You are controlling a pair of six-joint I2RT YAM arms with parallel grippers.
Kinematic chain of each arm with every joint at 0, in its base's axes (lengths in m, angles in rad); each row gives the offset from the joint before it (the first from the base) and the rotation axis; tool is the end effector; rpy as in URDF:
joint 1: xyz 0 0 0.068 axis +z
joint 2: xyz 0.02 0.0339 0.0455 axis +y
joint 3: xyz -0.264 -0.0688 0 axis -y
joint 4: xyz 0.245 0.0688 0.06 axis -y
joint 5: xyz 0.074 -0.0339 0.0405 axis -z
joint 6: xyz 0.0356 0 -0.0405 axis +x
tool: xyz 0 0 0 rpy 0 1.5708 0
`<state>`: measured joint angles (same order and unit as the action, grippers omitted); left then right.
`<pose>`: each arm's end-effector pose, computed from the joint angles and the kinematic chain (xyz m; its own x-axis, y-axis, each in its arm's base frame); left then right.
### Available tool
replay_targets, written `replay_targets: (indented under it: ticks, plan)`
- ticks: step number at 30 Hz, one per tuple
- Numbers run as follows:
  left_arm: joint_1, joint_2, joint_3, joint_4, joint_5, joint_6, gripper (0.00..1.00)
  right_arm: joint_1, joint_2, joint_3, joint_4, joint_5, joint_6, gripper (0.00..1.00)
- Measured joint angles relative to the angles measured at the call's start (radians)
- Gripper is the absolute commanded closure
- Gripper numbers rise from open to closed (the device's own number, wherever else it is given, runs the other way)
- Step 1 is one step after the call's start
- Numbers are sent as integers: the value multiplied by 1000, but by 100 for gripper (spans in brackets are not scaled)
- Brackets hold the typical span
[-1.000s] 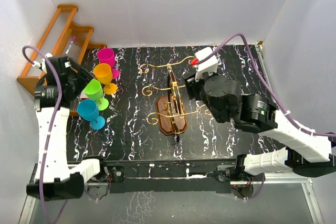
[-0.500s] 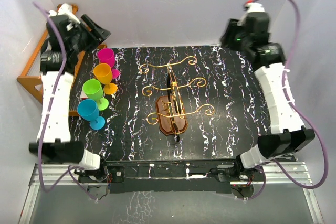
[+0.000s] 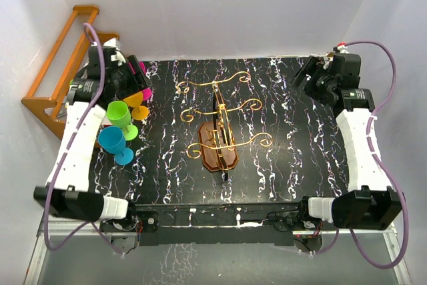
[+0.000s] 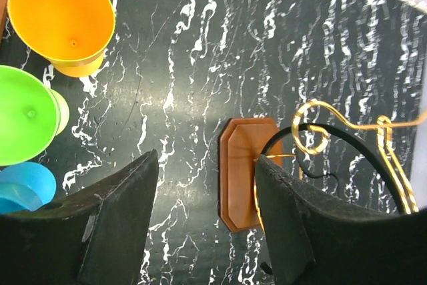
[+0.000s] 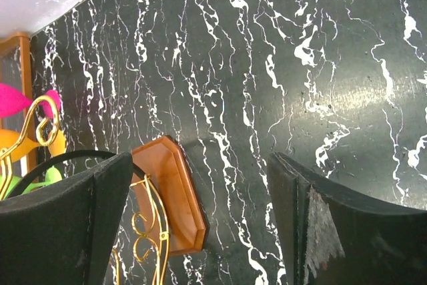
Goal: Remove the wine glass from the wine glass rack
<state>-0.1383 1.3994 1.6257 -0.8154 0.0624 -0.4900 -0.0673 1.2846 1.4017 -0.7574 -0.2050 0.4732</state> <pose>0.2882 -0.0424 0.4262 -0.5745 -0.3943 -0.7173 -0.0923 0.9019 -0.4219 0.2690 -0.0109 0.3899 -0.5748 0.4859 -0.6584 0.1853 0.8610 0.4737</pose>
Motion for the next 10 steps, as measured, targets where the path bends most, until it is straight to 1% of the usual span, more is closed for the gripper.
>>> replay_targets:
  ticks: [3,6,10]
  plan:
    - [2,-104,-23,12,-2,0,41,0,-57,-48,14,7,10,16]
    - [2,-175,-39,30,0,-2,41,0,-99,-72,33,8,9,15]
    - [2,-205,-74,53,13,-8,41,0,-108,-76,54,8,6,11]
